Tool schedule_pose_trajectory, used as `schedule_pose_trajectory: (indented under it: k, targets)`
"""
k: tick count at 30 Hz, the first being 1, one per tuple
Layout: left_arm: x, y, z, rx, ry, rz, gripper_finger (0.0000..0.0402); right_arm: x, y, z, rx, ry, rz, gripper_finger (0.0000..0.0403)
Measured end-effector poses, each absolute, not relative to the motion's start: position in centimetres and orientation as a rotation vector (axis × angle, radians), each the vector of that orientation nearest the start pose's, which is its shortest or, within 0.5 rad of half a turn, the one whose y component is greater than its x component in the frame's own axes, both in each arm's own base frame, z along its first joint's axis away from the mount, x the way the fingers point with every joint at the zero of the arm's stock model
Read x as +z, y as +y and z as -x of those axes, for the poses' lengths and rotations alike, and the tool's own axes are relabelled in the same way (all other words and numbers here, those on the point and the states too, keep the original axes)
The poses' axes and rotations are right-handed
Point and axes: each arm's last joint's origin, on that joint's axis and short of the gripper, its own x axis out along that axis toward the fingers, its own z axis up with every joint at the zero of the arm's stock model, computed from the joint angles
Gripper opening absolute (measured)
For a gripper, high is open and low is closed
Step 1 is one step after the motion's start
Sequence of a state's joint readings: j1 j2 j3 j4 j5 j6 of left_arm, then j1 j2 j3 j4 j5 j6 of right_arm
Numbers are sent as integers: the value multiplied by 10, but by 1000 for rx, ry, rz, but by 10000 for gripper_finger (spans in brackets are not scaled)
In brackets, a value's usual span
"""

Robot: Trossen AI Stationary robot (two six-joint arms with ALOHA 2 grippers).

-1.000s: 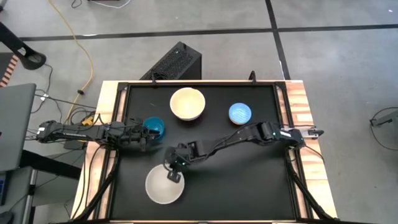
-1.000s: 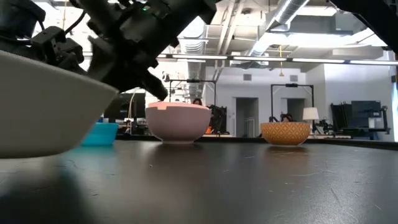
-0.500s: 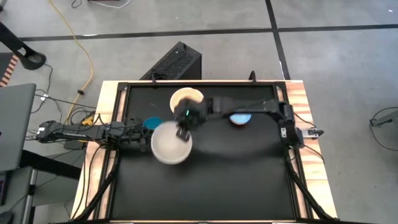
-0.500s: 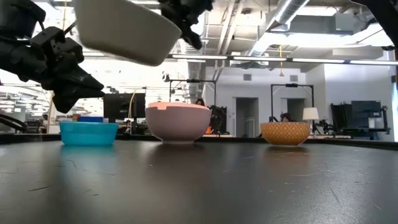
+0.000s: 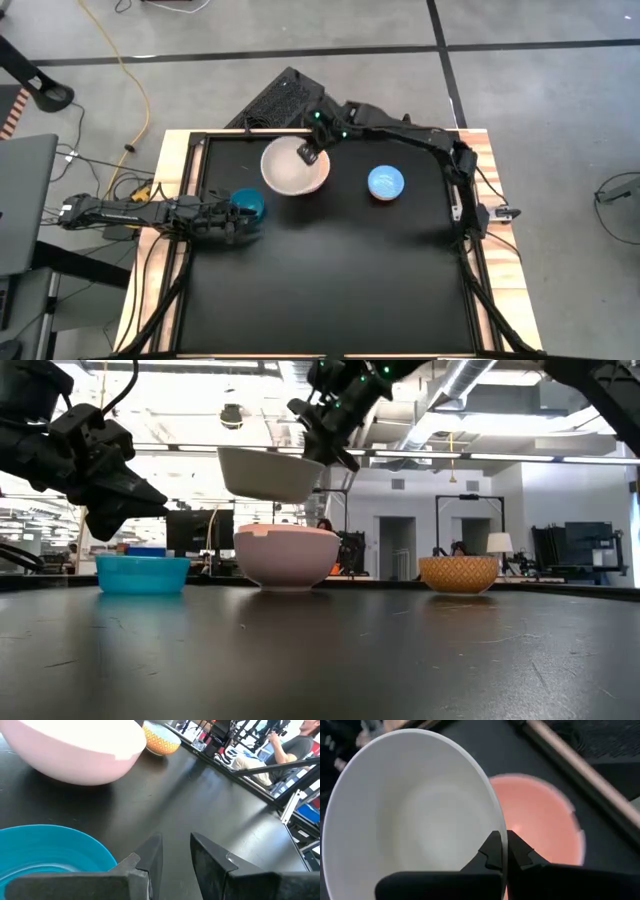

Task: Nest bowls inside each other
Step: Stack the white bowl on top of the light orange bowl

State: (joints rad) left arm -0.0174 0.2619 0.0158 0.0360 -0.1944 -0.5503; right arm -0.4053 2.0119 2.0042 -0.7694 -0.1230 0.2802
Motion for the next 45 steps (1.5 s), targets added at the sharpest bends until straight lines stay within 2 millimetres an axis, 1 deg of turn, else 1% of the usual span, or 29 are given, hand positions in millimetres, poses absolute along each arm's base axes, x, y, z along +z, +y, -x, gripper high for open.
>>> schedule_pose_trajectory:
  k: [4, 8, 10, 12, 13, 15, 18, 19, 24, 29, 35, 41, 45]
  targets:
    - [150, 4, -111, 230, 155, 525, 88, 331, -194, -404, -416, 711, -491, 7]
    - [150, 4, -111, 230, 155, 519, 88, 321, -209, -402, -445, 724, -516, 7]
    - [150, 4, -111, 231, 155, 516, 88, 311, -215, -405, -456, 737, -526, 7]
    - [150, 4, -111, 231, 155, 516, 88, 307, -219, -405, -464, 738, -538, 7]
    - [150, 4, -111, 233, 155, 516, 88, 302, -222, -405, -470, 756, -547, 7]
    - [150, 4, -111, 231, 155, 514, 88, 297, -226, -409, -466, 734, -553, 7]
    - [150, 4, -111, 232, 156, 513, 88, 289, -228, -412, -467, 753, -564, 7]
    - [150, 4, -111, 232, 157, 512, 88, 290, -229, -413, -462, 734, -565, 7]
    - [150, 4, -111, 232, 157, 510, 88, 286, -231, -412, -466, 740, -569, 7]
    - [150, 4, -111, 232, 157, 510, 88, 282, -231, -408, -474, 785, -581, 7]
    - [150, 4, -111, 232, 157, 511, 88, 271, -231, -405, -505, 830, -580, 7]
    - [150, 4, -111, 232, 157, 511, 88, 274, -231, -407, -502, 802, -572, 7]
    - [150, 4, -111, 232, 157, 511, 88, 274, -231, -407, -507, 807, -571, 15]
